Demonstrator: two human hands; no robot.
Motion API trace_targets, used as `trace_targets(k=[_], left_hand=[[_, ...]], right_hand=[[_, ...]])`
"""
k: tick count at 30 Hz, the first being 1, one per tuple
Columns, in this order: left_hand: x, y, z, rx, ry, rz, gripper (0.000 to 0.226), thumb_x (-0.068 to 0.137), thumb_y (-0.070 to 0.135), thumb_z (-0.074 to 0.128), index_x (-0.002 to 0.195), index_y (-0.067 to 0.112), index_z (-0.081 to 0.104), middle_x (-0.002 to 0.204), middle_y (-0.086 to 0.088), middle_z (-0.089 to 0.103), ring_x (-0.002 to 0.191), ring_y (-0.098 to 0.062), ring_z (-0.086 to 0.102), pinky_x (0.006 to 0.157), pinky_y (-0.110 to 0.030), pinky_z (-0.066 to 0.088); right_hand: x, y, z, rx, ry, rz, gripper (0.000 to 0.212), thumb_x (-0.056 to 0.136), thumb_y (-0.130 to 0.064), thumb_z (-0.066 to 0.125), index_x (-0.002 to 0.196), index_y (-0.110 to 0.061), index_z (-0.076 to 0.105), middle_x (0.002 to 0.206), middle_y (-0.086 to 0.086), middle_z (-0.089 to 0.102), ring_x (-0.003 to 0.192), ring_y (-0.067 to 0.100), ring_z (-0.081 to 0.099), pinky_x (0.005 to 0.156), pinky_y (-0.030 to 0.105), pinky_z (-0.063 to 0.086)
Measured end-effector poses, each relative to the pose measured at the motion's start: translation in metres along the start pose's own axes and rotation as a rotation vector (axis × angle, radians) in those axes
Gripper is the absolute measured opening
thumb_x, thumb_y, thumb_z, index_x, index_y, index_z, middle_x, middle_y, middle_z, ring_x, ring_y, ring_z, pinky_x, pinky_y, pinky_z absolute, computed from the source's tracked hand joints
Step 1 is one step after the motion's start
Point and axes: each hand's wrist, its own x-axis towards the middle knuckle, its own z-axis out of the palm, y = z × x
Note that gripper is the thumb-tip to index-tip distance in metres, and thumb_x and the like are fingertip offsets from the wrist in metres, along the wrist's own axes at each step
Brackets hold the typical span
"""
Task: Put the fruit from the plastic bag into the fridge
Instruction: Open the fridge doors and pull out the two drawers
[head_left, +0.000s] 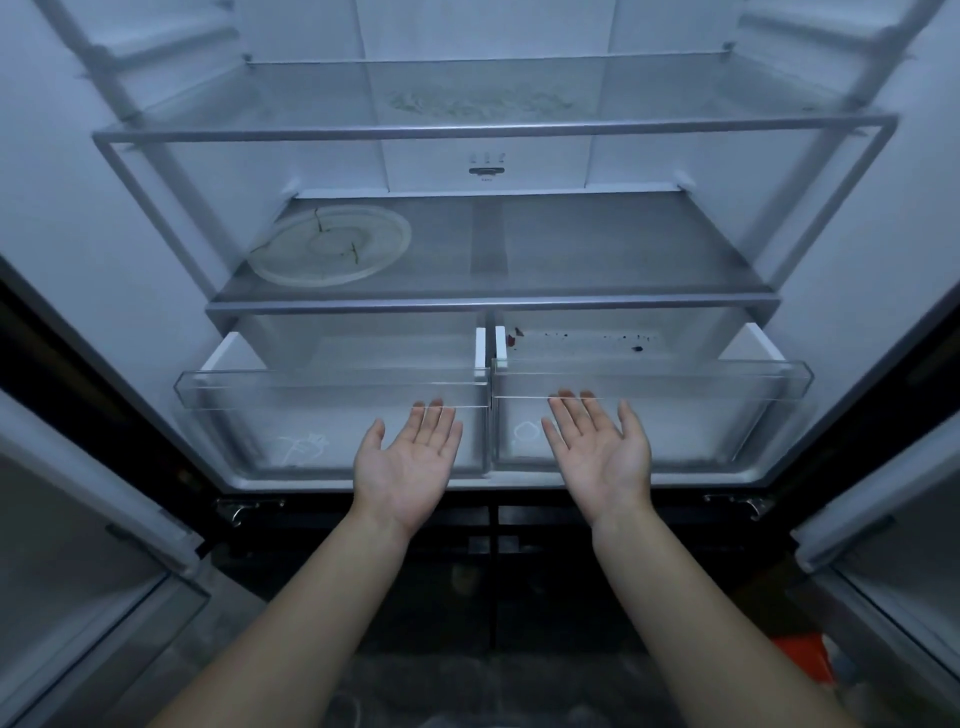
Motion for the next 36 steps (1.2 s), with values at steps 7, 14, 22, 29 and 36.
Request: trace_targets(k=[7,14,22,29,36], left_hand=[[-0.010,-0.003,-0.012,-0.002,-0.020,-0.029,0.049,0.099,0.038,0.032,0.128,0.003,0.051,0.128,-0.018,0.057,0.126,-0.034,0.047,0.104,-0.047,0.036],[-0.017,-0.002,-0.018,0.006,-0.034,-0.049,0.047,0.100,0.035,0.031,0.129,0.003,0.051,0.129,-0.018,0.057,0.125,-0.036,0.048,0.103,-0.047,0.037],[-0.026,-0.005,-0.027,-0.009,-0.034,-0.069,0.046,0.100,0.034,0.032,0.130,0.005,0.050,0.130,-0.018,0.056,0.125,-0.037,0.047,0.105,-0.048,0.036],[-0.039,-0.008,-0.032,-0.015,-0.024,-0.100,0.042,0.099,0.031,0.033,0.129,0.007,0.052,0.129,-0.016,0.057,0.124,-0.037,0.048,0.101,-0.047,0.039],[-0.054,-0.014,-0.037,-0.023,-0.028,-0.108,0.040,0.098,0.027,0.035,0.129,0.009,0.051,0.127,-0.015,0.059,0.122,-0.037,0.050,0.097,-0.047,0.041]], right_hand=[[-0.012,0.006,-0.004,0.022,-0.001,-0.024,0.047,0.098,-0.040,0.035,0.131,-0.007,0.044,0.129,0.014,0.055,0.122,0.028,0.051,0.104,0.044,0.038],[-0.026,0.013,-0.011,0.022,-0.001,-0.042,0.049,0.098,-0.040,0.035,0.132,-0.007,0.045,0.130,0.014,0.055,0.123,0.028,0.051,0.105,0.044,0.037],[-0.040,0.021,-0.019,0.029,0.020,-0.065,0.045,0.099,-0.037,0.035,0.130,-0.007,0.048,0.129,0.014,0.057,0.121,0.028,0.053,0.106,0.043,0.037],[-0.051,0.024,-0.025,0.033,0.027,-0.067,0.043,0.098,-0.034,0.035,0.131,-0.008,0.047,0.130,0.013,0.057,0.120,0.027,0.054,0.106,0.042,0.037],[-0.058,0.026,-0.027,0.017,0.038,-0.078,0.041,0.098,-0.030,0.035,0.131,-0.008,0.047,0.128,0.013,0.058,0.118,0.026,0.056,0.103,0.040,0.040]])
